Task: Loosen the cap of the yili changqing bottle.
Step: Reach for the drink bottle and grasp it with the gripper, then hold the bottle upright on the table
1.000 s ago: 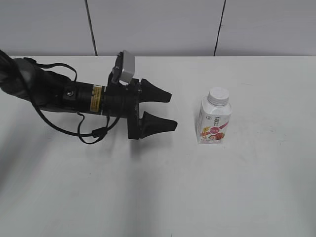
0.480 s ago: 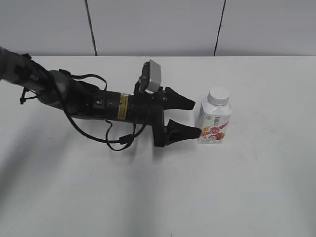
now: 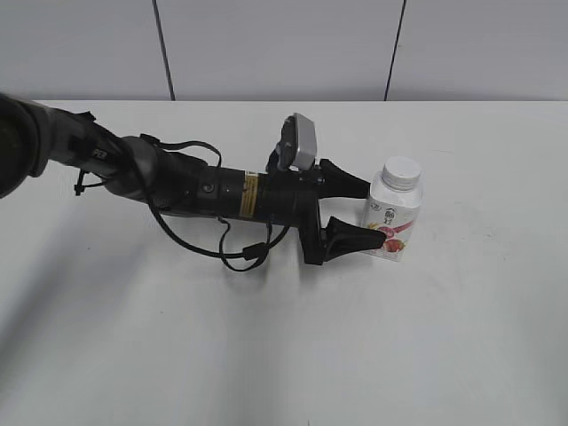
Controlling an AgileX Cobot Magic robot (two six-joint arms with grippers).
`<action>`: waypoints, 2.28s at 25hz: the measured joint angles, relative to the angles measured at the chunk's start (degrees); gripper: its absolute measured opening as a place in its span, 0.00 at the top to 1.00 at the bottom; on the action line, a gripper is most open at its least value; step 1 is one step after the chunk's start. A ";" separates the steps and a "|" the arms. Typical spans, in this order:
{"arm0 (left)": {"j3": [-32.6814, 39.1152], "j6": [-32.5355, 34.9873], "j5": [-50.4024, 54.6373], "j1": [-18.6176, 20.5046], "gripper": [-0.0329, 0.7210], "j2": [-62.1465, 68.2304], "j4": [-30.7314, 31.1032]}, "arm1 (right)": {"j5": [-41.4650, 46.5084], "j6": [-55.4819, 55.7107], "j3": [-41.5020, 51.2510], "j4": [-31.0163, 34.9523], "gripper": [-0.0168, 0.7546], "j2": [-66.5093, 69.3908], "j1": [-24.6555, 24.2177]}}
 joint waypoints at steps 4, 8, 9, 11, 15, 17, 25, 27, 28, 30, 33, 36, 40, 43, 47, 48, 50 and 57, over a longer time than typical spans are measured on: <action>-1.15 -0.18 2.71 -0.53 0.18 0.47 -0.33 | 0.00 0.00 0.00 0.00 0.29 0.00 0.00; -1.15 -0.18 4.09 -0.41 0.18 0.60 -0.33 | 0.00 0.00 0.00 0.00 0.29 0.00 0.00; -1.39 -0.18 4.26 -0.39 0.18 0.66 -0.22 | 0.00 0.00 0.00 0.00 0.29 0.00 0.00; -2.32 -0.18 4.51 -0.39 0.18 0.80 0.51 | 0.00 0.00 0.00 0.00 0.29 0.00 0.00; -4.83 -1.04 4.73 -0.39 0.18 1.62 1.21 | 0.00 0.00 0.00 0.00 0.29 0.00 0.00; -5.45 -1.26 4.73 -0.39 0.18 2.18 1.56 | 0.00 0.00 0.00 0.00 0.29 0.00 0.00; -8.30 -2.13 2.91 -0.73 0.18 4.91 2.14 | 0.00 0.00 0.00 0.00 0.29 0.00 0.00; -8.84 -2.36 2.55 -1.07 0.18 5.08 2.13 | 0.00 0.00 0.00 0.00 0.29 0.00 0.00; -8.96 -2.42 2.21 -1.26 0.18 5.08 2.13 | 0.00 0.00 0.00 0.00 0.29 0.00 0.00; -8.96 -2.53 1.92 -1.68 0.18 5.08 2.36 | 0.00 0.00 0.00 0.00 0.29 0.00 0.00; -8.96 -2.59 1.88 -1.94 0.18 5.08 2.77 | 0.00 0.00 0.00 0.00 0.29 0.00 0.00; -8.96 -2.77 1.88 -1.97 0.20 5.08 2.96 | 0.00 0.00 0.00 0.00 0.29 0.00 0.00; -9.03 -2.83 1.84 -2.53 0.29 5.08 3.08 | 0.00 0.00 0.00 0.00 0.29 0.00 0.00; -9.03 -2.94 1.84 -2.97 0.37 5.08 3.26 | 0.00 0.00 0.00 0.00 0.29 0.00 0.00; -9.03 -2.94 1.84 -3.09 0.43 5.08 3.37 | 0.00 0.00 0.00 0.00 0.29 0.00 0.00; -9.03 -2.94 1.84 -3.09 0.43 5.08 3.37 | 0.00 0.00 0.00 0.00 0.29 0.00 0.00; -9.03 -2.94 1.84 -3.09 0.44 5.08 3.37 | 0.00 0.00 0.00 0.00 0.29 0.00 0.00; -9.03 -4.07 1.60 -2.93 0.44 5.08 2.78 | 0.00 0.00 0.00 0.00 0.29 0.00 0.00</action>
